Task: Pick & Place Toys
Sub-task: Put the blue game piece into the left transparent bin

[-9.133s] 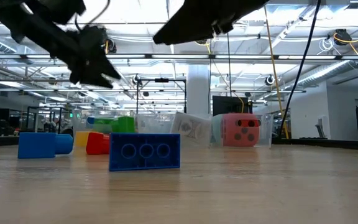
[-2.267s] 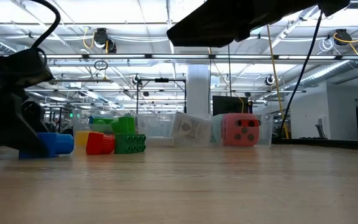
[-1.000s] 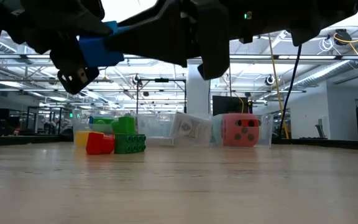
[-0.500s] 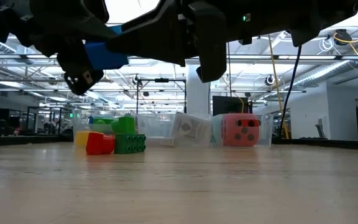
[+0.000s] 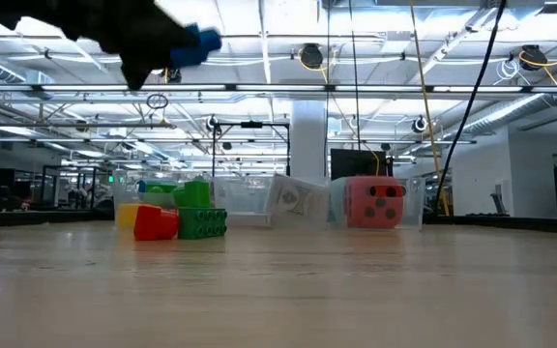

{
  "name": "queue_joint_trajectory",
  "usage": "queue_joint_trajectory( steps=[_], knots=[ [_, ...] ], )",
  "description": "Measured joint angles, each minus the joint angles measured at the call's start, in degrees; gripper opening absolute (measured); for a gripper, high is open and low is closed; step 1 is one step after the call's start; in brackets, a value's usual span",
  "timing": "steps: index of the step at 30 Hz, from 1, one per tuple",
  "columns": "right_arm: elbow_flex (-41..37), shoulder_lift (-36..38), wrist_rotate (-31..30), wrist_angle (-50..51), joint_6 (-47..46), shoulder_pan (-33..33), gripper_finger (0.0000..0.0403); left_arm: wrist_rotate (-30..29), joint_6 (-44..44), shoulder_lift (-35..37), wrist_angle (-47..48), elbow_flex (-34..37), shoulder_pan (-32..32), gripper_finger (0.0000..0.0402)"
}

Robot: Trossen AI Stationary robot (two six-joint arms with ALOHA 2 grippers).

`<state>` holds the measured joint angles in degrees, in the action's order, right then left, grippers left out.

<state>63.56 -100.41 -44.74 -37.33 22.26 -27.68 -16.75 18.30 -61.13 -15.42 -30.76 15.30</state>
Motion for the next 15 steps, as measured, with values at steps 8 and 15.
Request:
queue_joint_trajectory(
  steps=[8,15],
  knots=[
    [-9.2,7.46,1.59,3.29,-8.99,4.89,0.021,-21.97,0.43,6.41,19.8,0.04,-10.91,0.0129],
    [-18.08,10.92,9.58,-0.76,-13.0,12.4,0.0201,-21.33,-4.04,1.88,21.47,0.12,-28.44,0.0129]
  ],
)
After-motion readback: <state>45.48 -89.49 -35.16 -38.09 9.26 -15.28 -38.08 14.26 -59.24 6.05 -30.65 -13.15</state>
